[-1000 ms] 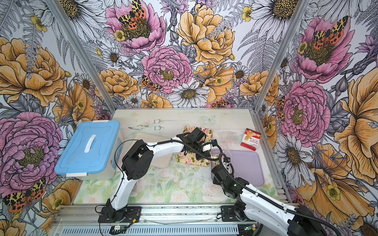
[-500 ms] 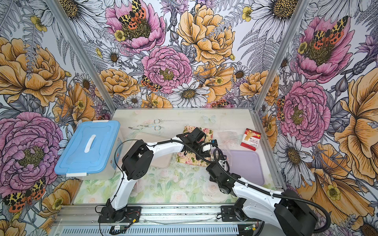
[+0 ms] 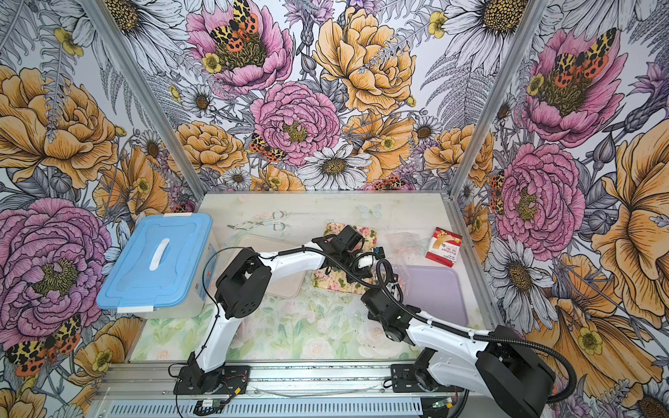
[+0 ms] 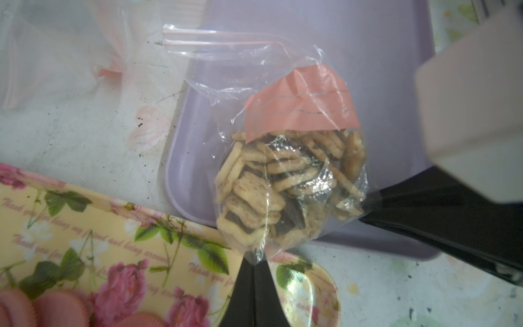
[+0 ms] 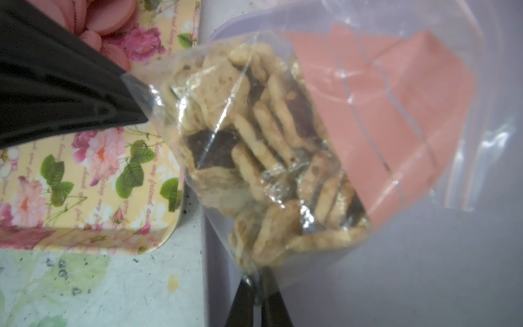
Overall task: Pour cookies out of the ziploc bag
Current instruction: 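Pour the cookies out of the ziploc bag onto the tray.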
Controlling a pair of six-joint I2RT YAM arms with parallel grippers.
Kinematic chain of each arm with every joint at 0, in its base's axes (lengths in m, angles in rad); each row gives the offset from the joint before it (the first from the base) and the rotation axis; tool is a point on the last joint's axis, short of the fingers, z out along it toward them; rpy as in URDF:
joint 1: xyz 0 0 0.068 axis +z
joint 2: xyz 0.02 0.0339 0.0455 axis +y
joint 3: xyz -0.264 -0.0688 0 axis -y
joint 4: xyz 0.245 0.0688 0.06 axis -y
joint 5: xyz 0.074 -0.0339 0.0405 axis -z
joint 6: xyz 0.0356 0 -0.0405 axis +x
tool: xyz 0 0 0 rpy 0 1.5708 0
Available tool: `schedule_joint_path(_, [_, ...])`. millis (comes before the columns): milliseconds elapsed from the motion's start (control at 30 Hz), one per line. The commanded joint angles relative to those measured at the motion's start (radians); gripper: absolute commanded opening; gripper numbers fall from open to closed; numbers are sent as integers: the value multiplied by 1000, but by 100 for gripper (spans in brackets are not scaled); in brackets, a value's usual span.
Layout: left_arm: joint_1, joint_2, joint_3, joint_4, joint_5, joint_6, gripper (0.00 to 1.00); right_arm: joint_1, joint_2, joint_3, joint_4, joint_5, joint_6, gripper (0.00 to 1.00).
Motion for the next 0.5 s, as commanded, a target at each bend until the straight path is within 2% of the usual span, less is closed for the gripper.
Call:
schedule_joint_path(0, [-4,-19,-6,14,15,19,0,13,-44,-6,24,-18,-1,4])
schedule_joint_path(33, [-3,-19,-5,14,14,19,0,13,-57,-11,22,-21,-1,0])
schedule_joint_path(267, [-10,-31,-5,15,21,18,0,13,-156,-19,-11,-32,-14,0])
schedule_joint_path(467, [-33,-88,-8,30,21,6,0,14,-328,-3,-115,-40,-26,0])
